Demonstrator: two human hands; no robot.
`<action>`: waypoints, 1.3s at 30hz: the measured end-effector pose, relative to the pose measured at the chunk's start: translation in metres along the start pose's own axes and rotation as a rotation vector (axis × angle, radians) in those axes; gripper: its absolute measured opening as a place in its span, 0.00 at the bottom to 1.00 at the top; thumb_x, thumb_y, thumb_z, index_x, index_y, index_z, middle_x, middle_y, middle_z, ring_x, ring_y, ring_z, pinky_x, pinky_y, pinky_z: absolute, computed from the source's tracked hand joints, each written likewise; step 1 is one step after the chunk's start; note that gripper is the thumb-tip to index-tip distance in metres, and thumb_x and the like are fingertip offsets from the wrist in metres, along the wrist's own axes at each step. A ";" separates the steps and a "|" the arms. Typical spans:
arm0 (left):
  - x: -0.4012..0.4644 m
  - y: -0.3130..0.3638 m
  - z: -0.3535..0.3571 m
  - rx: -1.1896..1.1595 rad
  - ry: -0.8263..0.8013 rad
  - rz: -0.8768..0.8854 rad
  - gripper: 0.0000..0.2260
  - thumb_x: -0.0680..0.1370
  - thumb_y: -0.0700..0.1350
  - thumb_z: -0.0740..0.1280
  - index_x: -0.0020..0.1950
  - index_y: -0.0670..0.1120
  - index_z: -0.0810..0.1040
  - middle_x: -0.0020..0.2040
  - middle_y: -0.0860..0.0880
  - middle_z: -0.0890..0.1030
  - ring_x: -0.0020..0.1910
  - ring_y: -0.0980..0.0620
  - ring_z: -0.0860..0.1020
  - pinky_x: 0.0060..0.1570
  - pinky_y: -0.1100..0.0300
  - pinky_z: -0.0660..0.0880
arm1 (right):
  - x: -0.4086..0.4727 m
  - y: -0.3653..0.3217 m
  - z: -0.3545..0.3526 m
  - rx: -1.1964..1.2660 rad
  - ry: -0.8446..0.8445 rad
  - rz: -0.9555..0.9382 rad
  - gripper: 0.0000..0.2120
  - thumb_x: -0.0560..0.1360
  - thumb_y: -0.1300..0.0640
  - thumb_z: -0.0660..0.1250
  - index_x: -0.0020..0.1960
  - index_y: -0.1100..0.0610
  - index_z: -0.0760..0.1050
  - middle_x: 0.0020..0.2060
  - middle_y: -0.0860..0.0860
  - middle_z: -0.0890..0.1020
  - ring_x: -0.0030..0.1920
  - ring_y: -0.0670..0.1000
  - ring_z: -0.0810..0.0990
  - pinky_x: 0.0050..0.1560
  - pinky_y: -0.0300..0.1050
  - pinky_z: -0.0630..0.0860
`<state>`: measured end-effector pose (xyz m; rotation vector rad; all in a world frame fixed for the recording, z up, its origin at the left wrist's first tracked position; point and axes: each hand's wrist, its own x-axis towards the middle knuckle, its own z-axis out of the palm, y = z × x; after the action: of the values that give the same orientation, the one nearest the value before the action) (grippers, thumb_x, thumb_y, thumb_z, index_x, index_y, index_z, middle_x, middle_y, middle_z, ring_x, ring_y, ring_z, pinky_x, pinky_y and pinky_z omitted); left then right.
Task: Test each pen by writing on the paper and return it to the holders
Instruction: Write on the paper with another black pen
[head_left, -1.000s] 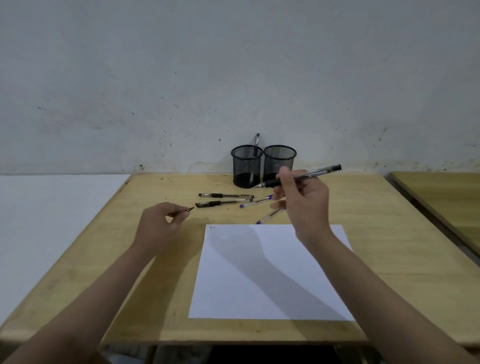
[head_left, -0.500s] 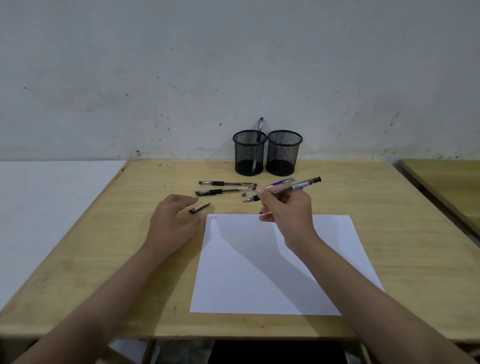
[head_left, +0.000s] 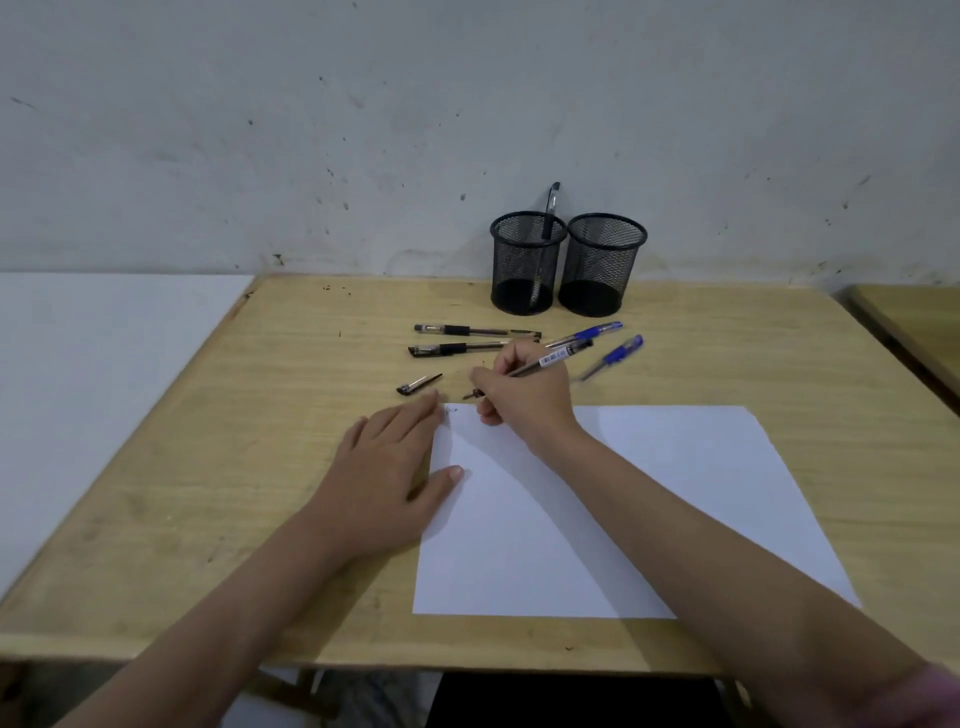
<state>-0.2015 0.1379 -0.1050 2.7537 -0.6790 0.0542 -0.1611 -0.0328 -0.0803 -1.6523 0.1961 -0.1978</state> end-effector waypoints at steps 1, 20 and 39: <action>0.000 -0.001 0.000 0.002 -0.006 -0.002 0.35 0.72 0.66 0.45 0.75 0.51 0.56 0.76 0.57 0.53 0.73 0.55 0.55 0.71 0.48 0.55 | 0.001 0.002 0.001 0.002 0.008 -0.009 0.13 0.70 0.67 0.70 0.33 0.59 0.68 0.26 0.58 0.76 0.22 0.50 0.78 0.24 0.43 0.76; -0.002 0.001 0.001 0.039 -0.068 -0.025 0.33 0.73 0.65 0.40 0.76 0.54 0.46 0.76 0.60 0.44 0.75 0.59 0.44 0.72 0.49 0.46 | 0.007 0.013 0.006 -0.065 -0.013 -0.132 0.16 0.68 0.70 0.67 0.29 0.58 0.63 0.23 0.57 0.70 0.23 0.54 0.78 0.23 0.40 0.73; -0.002 0.002 0.000 0.008 -0.086 -0.032 0.33 0.72 0.66 0.39 0.76 0.55 0.47 0.76 0.61 0.44 0.74 0.61 0.42 0.73 0.48 0.46 | 0.003 0.013 0.005 -0.072 0.065 -0.138 0.15 0.68 0.71 0.66 0.30 0.60 0.63 0.23 0.58 0.70 0.21 0.52 0.77 0.21 0.39 0.71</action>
<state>-0.2042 0.1368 -0.1045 2.7874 -0.6577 -0.0684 -0.1569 -0.0303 -0.0937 -1.7336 0.1404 -0.3529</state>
